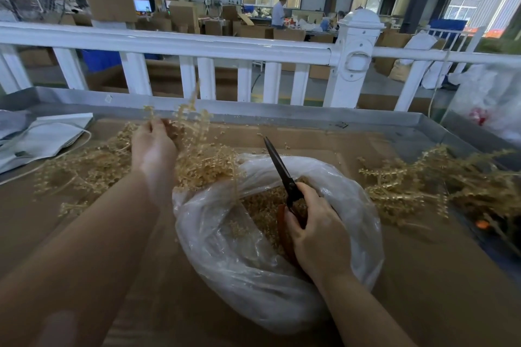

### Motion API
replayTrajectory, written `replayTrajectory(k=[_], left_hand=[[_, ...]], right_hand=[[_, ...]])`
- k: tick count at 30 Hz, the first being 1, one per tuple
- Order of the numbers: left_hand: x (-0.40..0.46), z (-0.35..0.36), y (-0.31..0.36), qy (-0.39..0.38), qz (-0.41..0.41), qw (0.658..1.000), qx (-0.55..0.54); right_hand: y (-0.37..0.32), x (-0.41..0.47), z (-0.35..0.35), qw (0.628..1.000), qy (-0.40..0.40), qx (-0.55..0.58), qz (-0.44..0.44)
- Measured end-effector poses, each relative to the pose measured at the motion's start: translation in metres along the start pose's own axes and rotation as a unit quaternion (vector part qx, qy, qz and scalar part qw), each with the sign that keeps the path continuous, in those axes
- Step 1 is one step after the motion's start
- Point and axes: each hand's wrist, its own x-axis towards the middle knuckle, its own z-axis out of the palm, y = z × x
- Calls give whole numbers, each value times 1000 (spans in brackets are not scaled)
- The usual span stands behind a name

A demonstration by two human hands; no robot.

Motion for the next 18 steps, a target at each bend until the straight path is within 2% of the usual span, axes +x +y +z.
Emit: replayTrajectory(k=[2,3,8,10,11,13,15,18], left_hand=[[-6,2,6,-61,-109,982,-145],[-10,2,8,-87,-143,969,-183],[-45,7,10,-185,-186,938,-225],[-56,10,3,-220,-180,939,-192],[-61,13,-2,-225,-162,950,-141],[-70,20,-17,-216,-93,972,-22],[-77,26,-34,-207,-35,976,59],[-81,28,-49,-232,-91,968,26]], right_hand=[[0,0,0,1000,-1,0,0],[0,0,0,1000,-1,0,0],[0,0,0,1000,-2,1,2],[1,0,1,1000,0,2,2],[1,0,1,1000,0,2,1],[1,0,1,1000,1,1,2],[1,0,2,1000,3,-1,4],[1,0,2,1000,5,-4,5]])
